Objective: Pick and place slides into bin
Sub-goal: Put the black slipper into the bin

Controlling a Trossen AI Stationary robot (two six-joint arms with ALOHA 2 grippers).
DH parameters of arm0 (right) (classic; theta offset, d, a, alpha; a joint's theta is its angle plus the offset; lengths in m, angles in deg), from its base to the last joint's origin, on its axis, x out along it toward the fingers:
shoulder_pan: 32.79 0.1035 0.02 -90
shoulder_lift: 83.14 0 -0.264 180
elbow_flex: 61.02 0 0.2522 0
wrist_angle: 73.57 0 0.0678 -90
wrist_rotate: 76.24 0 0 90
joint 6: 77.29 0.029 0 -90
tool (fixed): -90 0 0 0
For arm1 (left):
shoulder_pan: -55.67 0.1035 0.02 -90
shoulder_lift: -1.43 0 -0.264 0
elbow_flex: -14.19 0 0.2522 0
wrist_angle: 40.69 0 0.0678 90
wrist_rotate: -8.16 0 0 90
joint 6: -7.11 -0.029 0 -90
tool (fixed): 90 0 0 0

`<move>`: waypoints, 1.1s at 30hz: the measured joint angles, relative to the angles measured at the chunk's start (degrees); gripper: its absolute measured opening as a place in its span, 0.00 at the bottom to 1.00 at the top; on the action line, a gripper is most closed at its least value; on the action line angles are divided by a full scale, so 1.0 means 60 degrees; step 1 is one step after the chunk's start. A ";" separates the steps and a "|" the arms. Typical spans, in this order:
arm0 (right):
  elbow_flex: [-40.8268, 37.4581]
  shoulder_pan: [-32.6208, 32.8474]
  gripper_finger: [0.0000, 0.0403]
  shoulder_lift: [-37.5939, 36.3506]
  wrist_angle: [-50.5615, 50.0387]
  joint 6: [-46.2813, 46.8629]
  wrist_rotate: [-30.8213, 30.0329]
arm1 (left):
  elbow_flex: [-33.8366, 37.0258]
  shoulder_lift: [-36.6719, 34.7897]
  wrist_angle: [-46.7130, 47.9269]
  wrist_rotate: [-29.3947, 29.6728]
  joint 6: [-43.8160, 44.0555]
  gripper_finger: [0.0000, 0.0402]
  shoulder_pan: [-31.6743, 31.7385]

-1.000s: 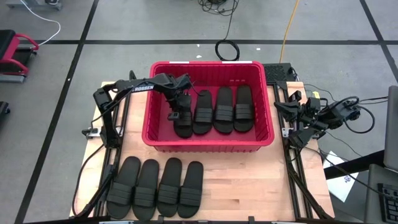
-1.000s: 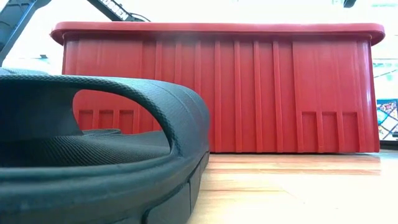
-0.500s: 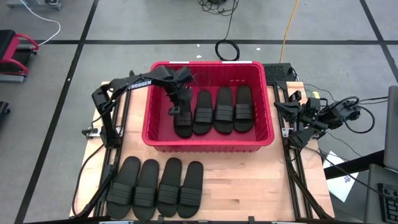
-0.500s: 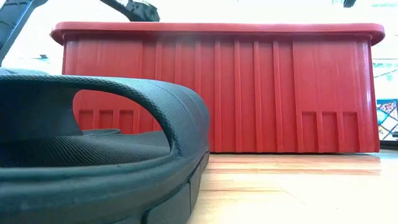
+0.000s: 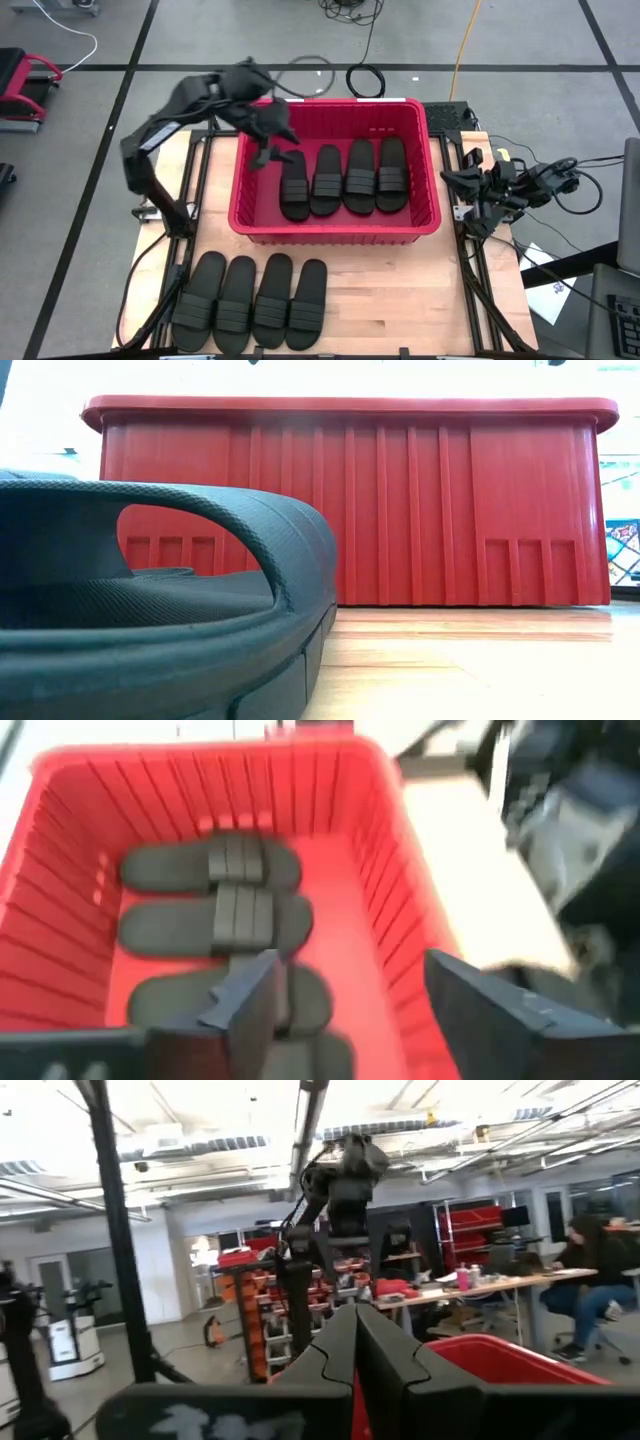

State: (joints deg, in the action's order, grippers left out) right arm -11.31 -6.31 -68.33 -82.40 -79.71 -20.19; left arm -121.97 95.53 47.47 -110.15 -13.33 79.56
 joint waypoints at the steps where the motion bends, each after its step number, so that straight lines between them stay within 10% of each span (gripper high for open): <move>1: 0.0000 0.0000 0.00 0.0000 -0.0003 0.0000 0.0127 | 0.0029 -0.0218 -0.0164 0.0007 0.0484 0.56 -0.0126; 12: 0.0000 0.0000 0.00 0.0000 0.0023 -0.0004 0.0702 | 0.0127 -0.1299 0.2771 0.1163 0.3272 0.03 -0.2056; 26: 0.0000 -0.0004 0.00 -0.0017 0.0146 -0.0532 0.0659 | 0.8671 -0.5700 -0.4844 0.0046 0.6772 0.02 -0.4072; 33: 0.0000 -0.0004 0.00 -0.0022 0.0203 0.0504 0.0652 | 1.1593 -0.8070 -0.4505 -0.0912 0.9938 0.01 -0.5328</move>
State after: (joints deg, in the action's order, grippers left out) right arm -11.31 -6.34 -68.46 -81.18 -76.68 -16.28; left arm -52.41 47.11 20.44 -115.62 46.30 47.59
